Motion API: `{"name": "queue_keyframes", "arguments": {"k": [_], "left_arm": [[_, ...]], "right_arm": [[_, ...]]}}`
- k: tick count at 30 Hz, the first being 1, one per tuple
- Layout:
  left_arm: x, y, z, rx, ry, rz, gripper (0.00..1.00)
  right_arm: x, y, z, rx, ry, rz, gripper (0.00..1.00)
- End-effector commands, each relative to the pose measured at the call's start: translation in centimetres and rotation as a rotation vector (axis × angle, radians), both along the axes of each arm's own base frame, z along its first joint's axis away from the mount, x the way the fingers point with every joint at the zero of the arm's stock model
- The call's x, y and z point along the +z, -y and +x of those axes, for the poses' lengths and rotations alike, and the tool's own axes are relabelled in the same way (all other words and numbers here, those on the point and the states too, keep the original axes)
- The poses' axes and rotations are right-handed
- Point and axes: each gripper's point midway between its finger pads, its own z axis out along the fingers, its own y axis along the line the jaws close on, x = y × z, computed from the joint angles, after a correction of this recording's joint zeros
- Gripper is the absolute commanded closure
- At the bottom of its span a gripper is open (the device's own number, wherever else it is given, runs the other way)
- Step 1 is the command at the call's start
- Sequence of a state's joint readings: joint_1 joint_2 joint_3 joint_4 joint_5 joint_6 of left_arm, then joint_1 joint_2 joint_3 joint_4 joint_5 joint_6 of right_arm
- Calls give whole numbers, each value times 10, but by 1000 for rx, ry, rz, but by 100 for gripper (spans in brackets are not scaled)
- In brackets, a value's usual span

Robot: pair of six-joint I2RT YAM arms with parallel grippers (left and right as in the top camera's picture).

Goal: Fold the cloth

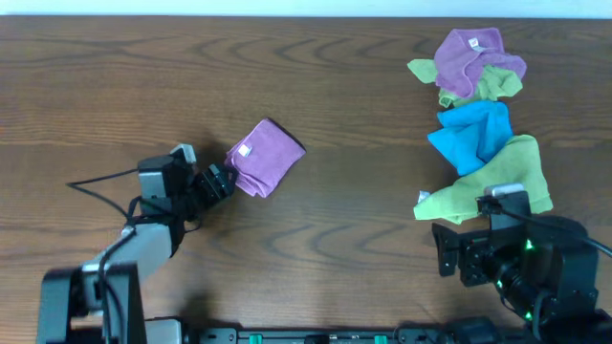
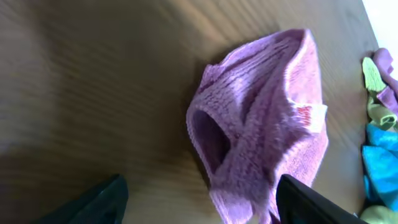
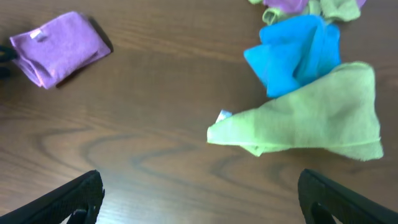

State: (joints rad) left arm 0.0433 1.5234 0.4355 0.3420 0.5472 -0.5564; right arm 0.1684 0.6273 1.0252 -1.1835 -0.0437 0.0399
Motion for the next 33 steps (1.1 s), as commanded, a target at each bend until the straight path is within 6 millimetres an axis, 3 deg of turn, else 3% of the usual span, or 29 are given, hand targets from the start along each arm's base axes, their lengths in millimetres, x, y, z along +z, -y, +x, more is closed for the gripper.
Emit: {"name": "queue_keyframes", "arguments": {"k": [1, 10, 11, 13, 14, 15, 18, 22, 26, 29, 33], "left_arm": [[-14, 12, -1, 16, -57, -53, 20], [-38, 54, 13, -6, -99, -128, 15], [-41, 57, 16, -14, -107, -127, 20], [-50, 63, 27, -19, -125, -130, 51], [-53, 65, 33, -18, -134, -138, 83], [-55, 67, 39, -18, -139, -150, 94], [-51, 83, 66, -77, -124, -216, 94], [-13, 94, 114, -115, 1, -247, 95], [43, 90, 166, -115, 163, -260, 94], [108, 55, 219, -24, 308, -294, 94], [164, -7, 254, 84, 434, -303, 95]], "right_arm": [[-1, -1, -3, -15, -15, 31, 1], [-4, -2, -5, -14, -32, 37, 1], [-4, -2, -5, -15, -35, 36, 1], [-6, -2, -7, -15, -44, 35, 1], [-7, -2, -8, -15, -52, 34, 1], [-8, -1, -9, -15, -58, 32, 1], [-11, -1, -13, -16, -75, 29, 1], [-12, 0, -14, -17, -85, 27, 1], [-12, 3, -14, -29, -81, 14, 1], [-12, 3, -14, -35, -82, 19, 1], [-12, 3, -14, -43, -85, 27, 1]]}}
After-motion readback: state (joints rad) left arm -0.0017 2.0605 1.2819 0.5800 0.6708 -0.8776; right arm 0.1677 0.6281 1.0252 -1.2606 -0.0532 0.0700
